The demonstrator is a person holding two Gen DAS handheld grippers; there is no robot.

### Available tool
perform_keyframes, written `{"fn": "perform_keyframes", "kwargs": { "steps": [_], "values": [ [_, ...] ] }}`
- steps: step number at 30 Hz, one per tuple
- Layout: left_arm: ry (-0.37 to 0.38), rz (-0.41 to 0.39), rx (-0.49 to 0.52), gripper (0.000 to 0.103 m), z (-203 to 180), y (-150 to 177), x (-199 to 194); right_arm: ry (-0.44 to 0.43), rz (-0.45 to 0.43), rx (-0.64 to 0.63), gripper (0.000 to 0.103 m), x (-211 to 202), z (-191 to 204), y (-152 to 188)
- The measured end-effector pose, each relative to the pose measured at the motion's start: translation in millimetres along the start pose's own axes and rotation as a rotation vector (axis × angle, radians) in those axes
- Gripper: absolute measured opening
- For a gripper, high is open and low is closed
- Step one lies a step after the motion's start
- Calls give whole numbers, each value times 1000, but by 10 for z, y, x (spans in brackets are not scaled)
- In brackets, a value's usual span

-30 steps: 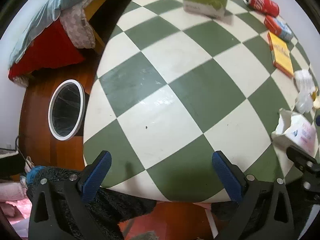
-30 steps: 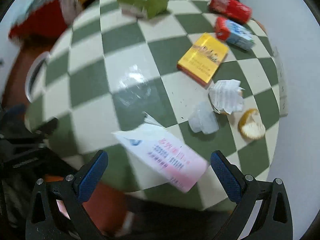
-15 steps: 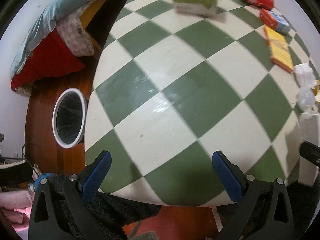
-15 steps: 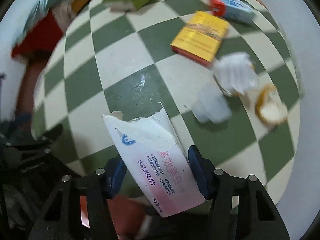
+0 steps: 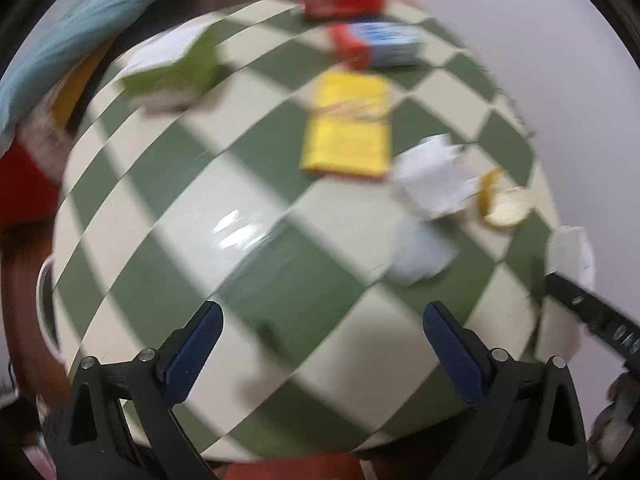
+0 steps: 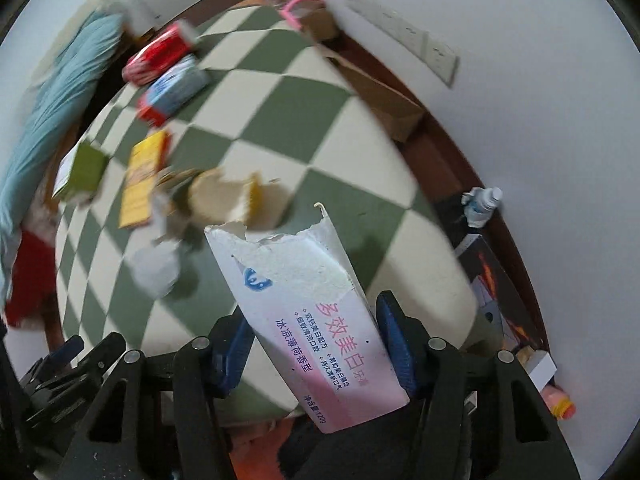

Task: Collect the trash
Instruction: 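Grasp the pink-white tube box with the right tool while the left tool grasps the plastic cup, then carry the box and cup to the bin and release both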

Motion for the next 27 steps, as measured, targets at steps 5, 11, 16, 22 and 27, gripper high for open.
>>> {"fn": "perform_keyframes", "kwargs": {
  "steps": [5,11,16,22,27],
  "values": [
    [35,-45,133,89,-393,-209,153,9,-1,24,62,113,-25,-31],
    [45,-27,214,46,-592,-215,285,21,-5,21,61,184,-5,-21],
    [55,-24,201,38,-616,-243,344,34,4,-10,61,242,24,-25],
    [22,-40,177,38,-463,-162,216,77,12,-94,58,302,90,26],
    [6,-80,142,38,-256,-171,-78,49,-4,-80,57,222,159,65]
  ]
}}
Point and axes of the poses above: each gripper's, at about its wrist camera, not at the fingertips, and x roughly the way its jaws point, z to its left, y to its underside, the point moved 9 cm from there along x, roughly the way its jaws point, and after that the axes turned 15 degrees about -z, right-handed, at the moved point
